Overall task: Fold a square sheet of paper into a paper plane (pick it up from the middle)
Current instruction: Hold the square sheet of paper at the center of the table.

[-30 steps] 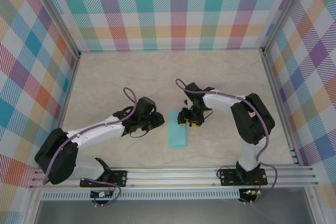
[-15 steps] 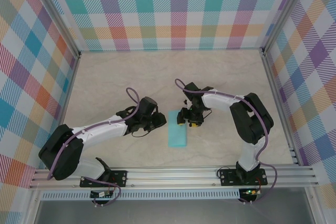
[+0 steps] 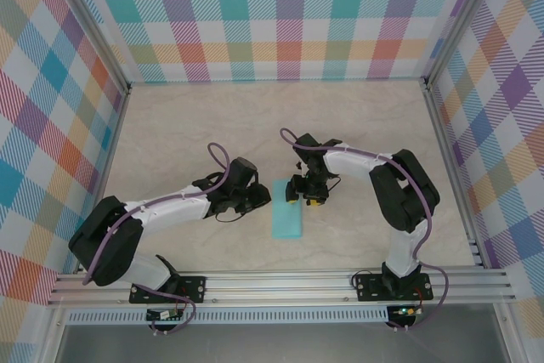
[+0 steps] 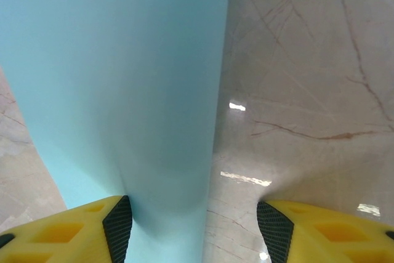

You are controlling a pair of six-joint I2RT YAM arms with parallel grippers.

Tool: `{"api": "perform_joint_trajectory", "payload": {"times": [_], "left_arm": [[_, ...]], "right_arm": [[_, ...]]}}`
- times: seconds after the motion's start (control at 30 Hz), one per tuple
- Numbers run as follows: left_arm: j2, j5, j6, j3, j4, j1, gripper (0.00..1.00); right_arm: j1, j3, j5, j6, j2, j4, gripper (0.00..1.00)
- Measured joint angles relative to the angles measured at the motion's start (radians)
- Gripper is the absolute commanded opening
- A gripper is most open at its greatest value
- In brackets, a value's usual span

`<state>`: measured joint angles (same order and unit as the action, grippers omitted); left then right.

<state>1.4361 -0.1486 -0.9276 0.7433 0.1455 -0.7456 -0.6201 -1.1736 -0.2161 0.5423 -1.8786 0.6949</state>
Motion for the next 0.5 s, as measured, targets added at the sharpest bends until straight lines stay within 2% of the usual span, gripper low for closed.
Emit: {"api": "perform_joint_trajectory", "payload": {"times": [0.23,0.47,0.5], "left_arm": [[0.003,-0.009,-0.003,0.0,-0.024,0.0,0.22],[0.082,-0.061,-0.041,0.0,-0.107,0.0,0.01],[0.097,-0.069,-0.047,0.0,-0.121,0.0,0.0]], "right_arm": [[-0.003,0.0,0.01,0.0,-0.001,0.002,0.62],[-0.003,-0.001,0.012,0.004,-0.003,0.002,0.62],[-0.003,-0.001,0.012,0.004,-0.003,0.002,0.62]]}}
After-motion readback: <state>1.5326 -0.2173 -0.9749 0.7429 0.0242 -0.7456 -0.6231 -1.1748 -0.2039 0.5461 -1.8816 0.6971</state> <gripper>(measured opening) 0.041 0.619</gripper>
